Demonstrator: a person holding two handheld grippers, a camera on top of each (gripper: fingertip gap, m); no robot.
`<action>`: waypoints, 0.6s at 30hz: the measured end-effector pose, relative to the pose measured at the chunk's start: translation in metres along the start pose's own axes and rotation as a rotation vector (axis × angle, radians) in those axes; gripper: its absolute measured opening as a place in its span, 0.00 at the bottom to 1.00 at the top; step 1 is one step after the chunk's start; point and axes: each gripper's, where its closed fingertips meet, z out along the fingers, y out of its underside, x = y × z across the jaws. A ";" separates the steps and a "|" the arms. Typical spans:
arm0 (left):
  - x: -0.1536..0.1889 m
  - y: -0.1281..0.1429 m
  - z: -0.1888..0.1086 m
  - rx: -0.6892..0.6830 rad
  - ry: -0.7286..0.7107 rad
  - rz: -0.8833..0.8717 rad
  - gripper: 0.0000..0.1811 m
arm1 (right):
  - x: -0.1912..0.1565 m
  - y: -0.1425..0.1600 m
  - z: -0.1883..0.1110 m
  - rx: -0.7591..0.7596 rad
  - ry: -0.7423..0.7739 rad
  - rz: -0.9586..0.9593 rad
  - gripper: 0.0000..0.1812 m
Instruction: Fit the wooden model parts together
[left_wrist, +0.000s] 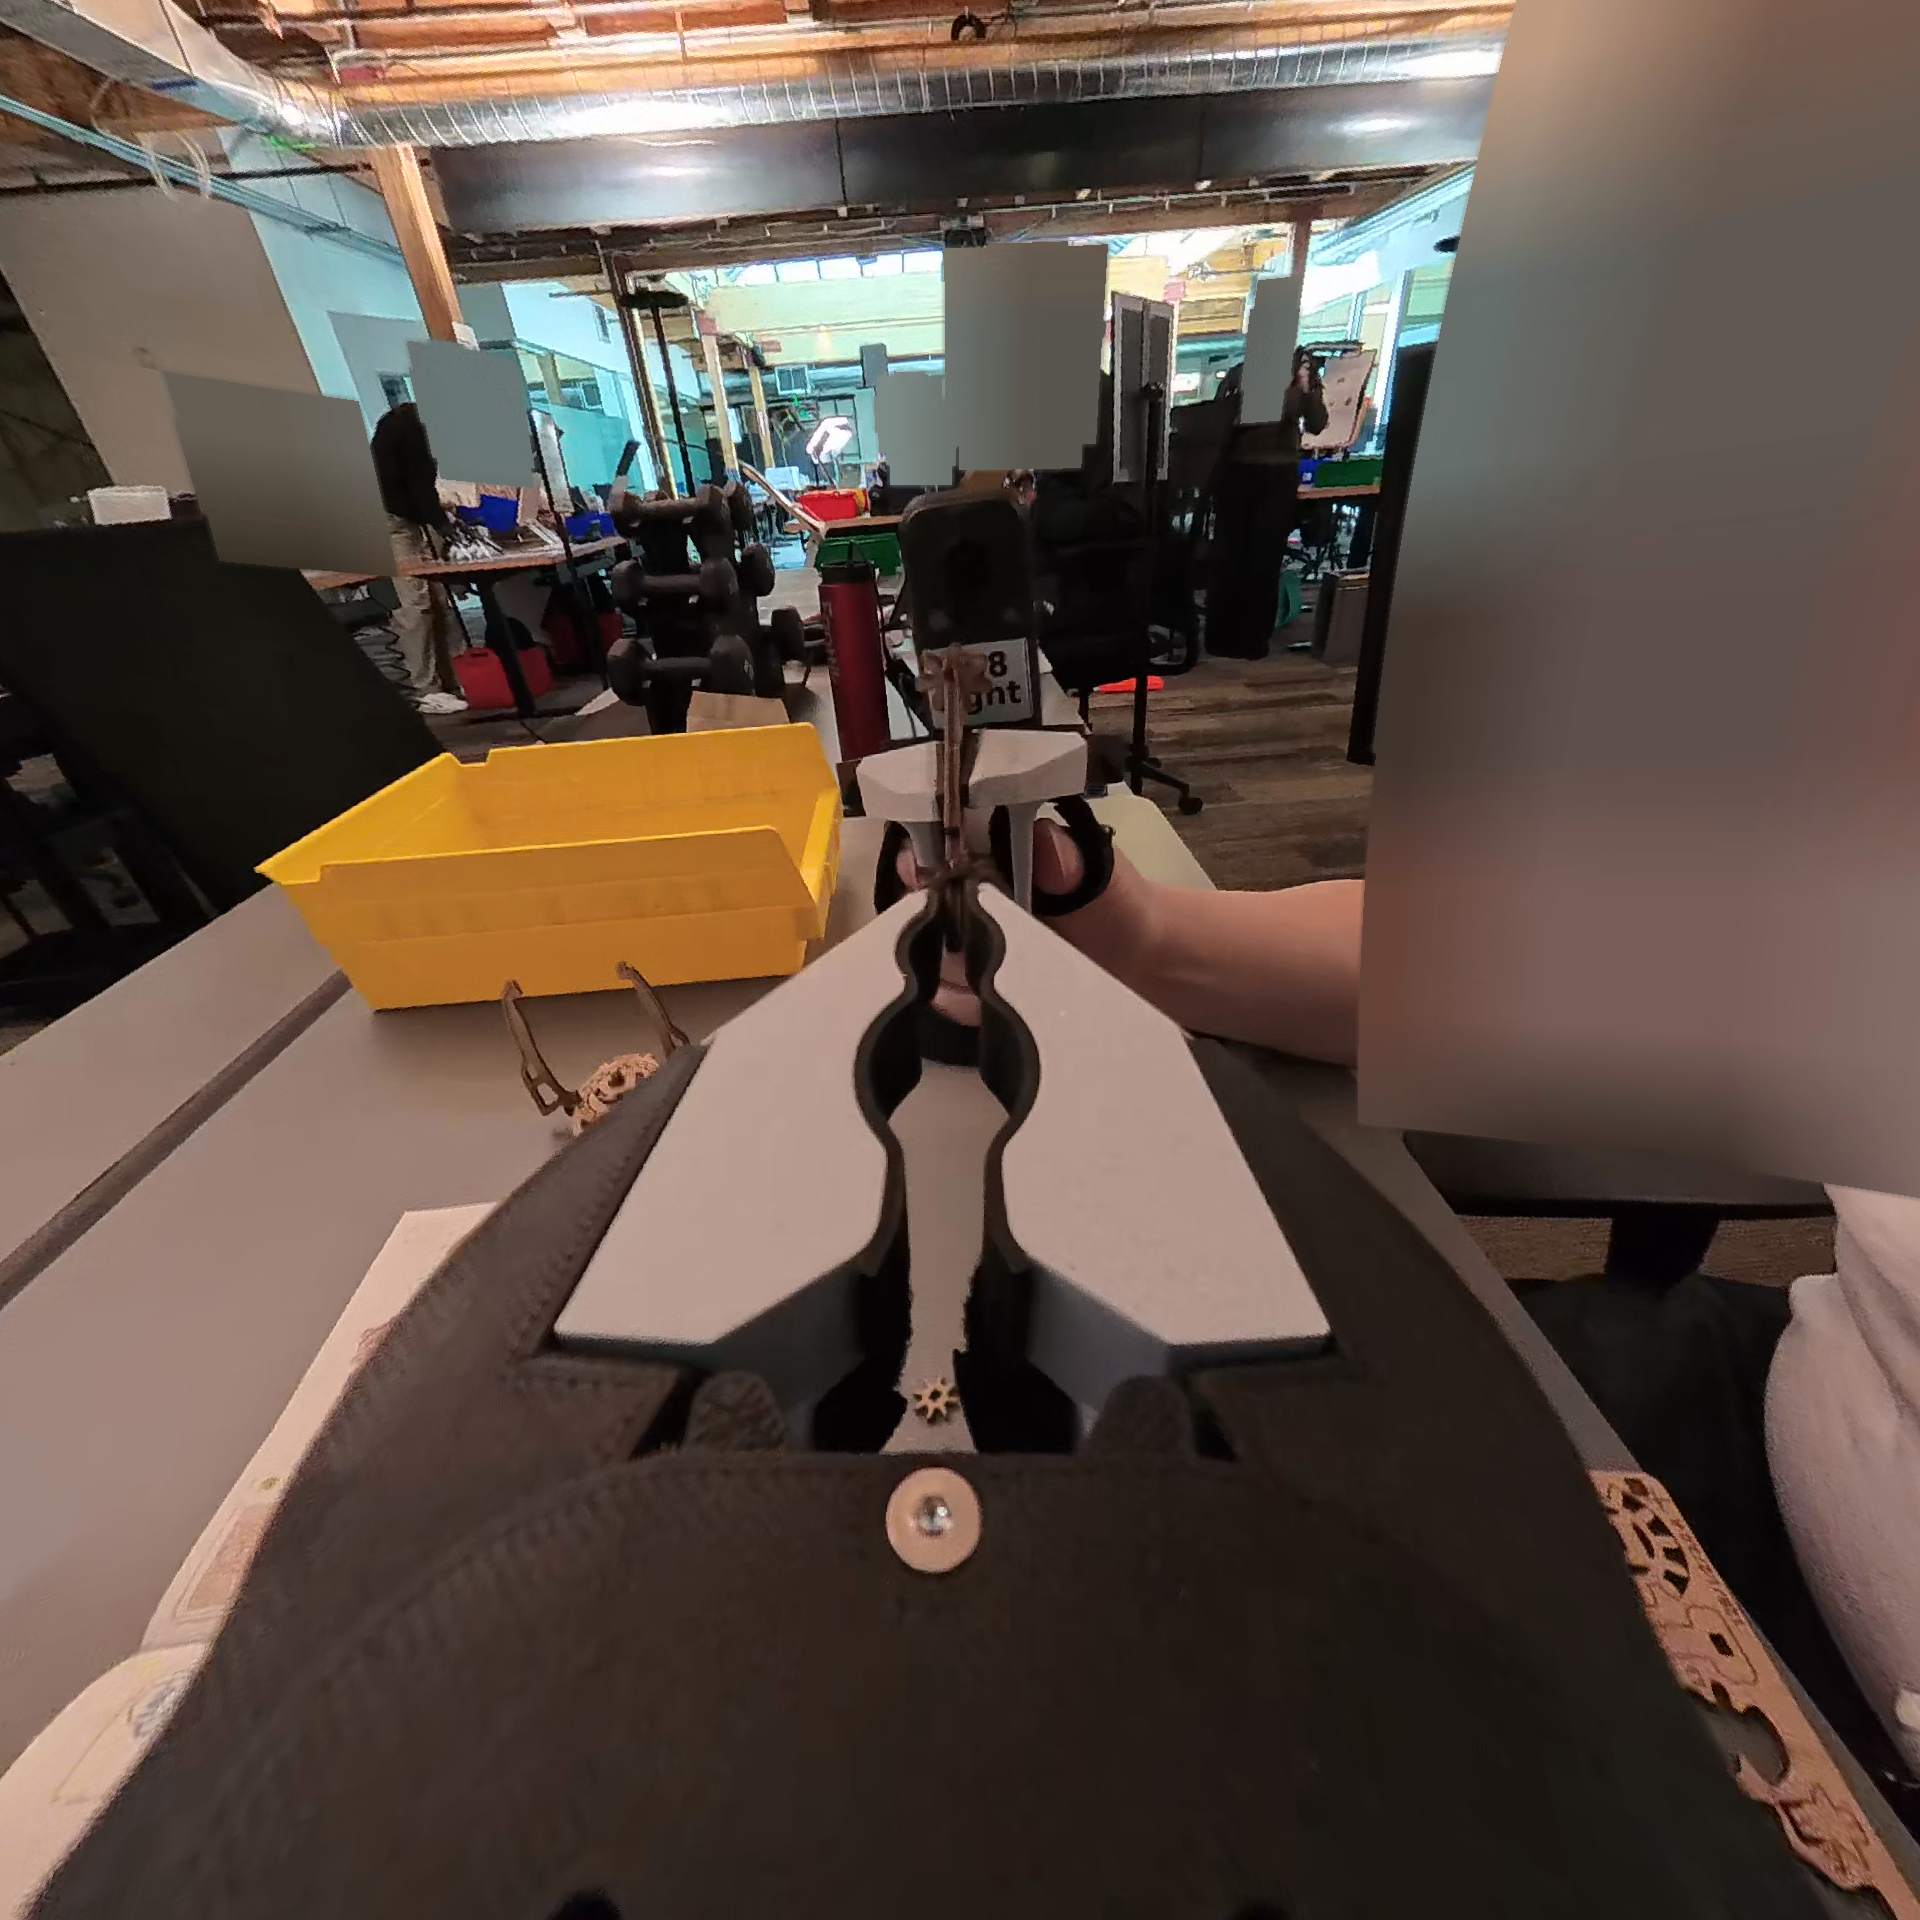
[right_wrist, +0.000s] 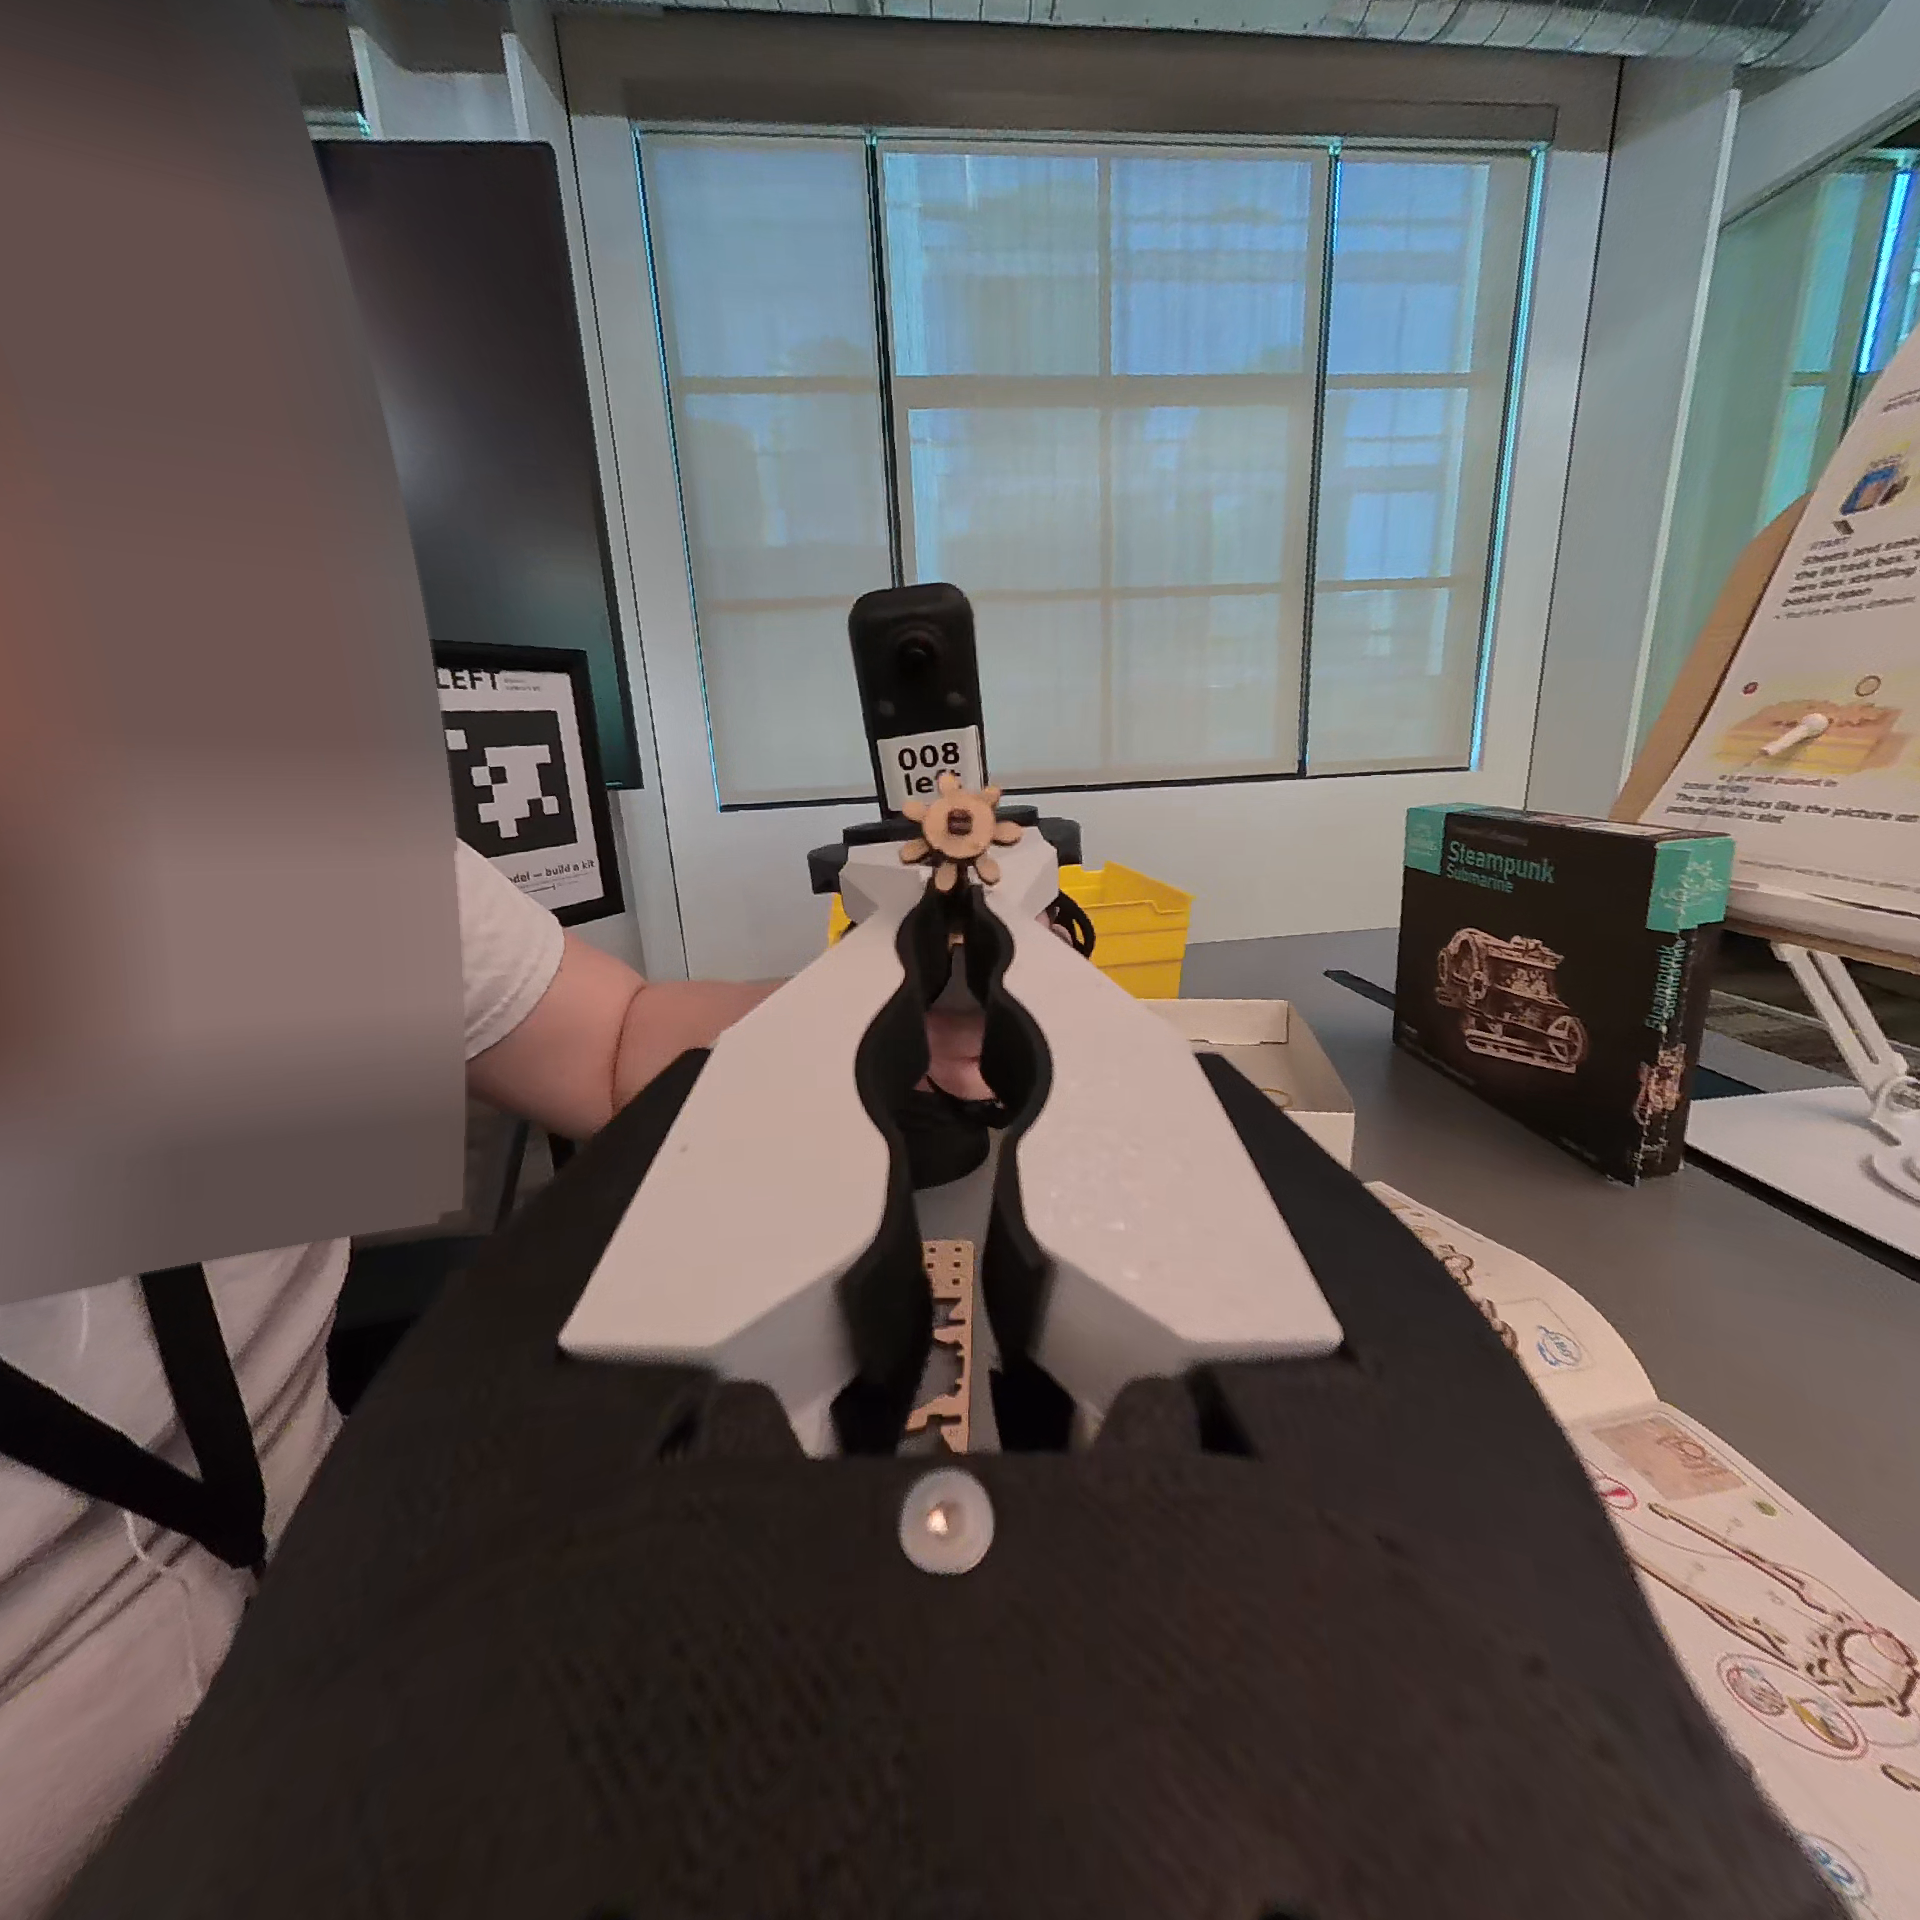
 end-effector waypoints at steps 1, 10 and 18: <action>0.001 -0.003 0.000 0.016 0.001 -0.003 0.00 | -0.001 -0.001 0.000 0.009 -0.008 0.003 0.00; -0.001 -0.002 -0.003 -0.035 0.009 -0.028 0.00 | 0.000 0.004 0.001 -0.039 0.015 -0.031 0.01; -0.001 0.004 -0.005 -0.106 0.001 0.014 0.00 | 0.000 0.009 0.001 -0.081 0.020 -0.033 0.01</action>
